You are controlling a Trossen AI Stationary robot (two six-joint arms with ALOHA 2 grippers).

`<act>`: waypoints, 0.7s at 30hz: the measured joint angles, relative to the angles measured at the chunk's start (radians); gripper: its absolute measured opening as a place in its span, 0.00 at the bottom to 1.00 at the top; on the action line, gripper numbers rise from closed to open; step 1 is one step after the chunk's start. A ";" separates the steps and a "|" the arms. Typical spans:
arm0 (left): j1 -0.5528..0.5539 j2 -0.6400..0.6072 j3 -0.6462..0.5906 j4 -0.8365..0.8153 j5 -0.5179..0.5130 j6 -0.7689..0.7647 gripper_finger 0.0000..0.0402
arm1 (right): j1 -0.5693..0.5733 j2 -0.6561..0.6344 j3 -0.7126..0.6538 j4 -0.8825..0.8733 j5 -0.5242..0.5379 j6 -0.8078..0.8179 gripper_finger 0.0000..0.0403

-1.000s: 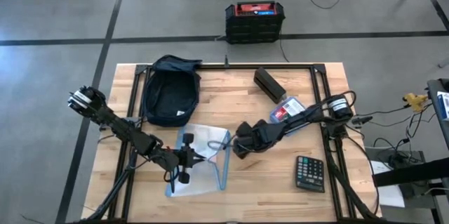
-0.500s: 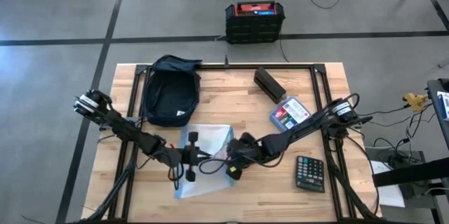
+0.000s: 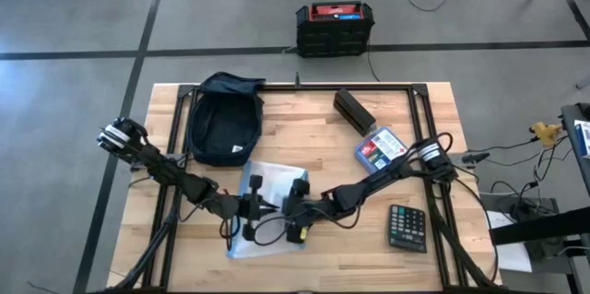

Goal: Unpack backpack
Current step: Put the game cards into the blue zip bag

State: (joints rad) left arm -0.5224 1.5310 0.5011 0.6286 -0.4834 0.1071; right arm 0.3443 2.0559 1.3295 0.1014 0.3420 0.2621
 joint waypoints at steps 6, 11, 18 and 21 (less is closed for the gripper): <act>0.000 0.000 0.000 -0.001 0.000 -0.010 0.00 | 0.000 0.034 0.034 0.005 0.002 -0.095 0.80; 0.000 0.000 0.000 0.003 0.000 -0.011 0.00 | 0.001 0.039 0.036 0.005 0.000 -0.180 0.80; 0.001 0.000 0.000 0.002 0.000 -0.011 0.00 | 0.002 0.045 0.036 0.005 -0.002 -0.210 0.84; 0.001 0.000 0.000 0.000 0.003 -0.011 0.00 | 0.002 0.045 0.036 0.001 -0.024 -0.208 0.85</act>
State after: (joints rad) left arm -0.5217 1.5307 0.5011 0.6282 -0.4801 0.0960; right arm 0.3462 2.1012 1.3659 0.1028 0.3182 0.0545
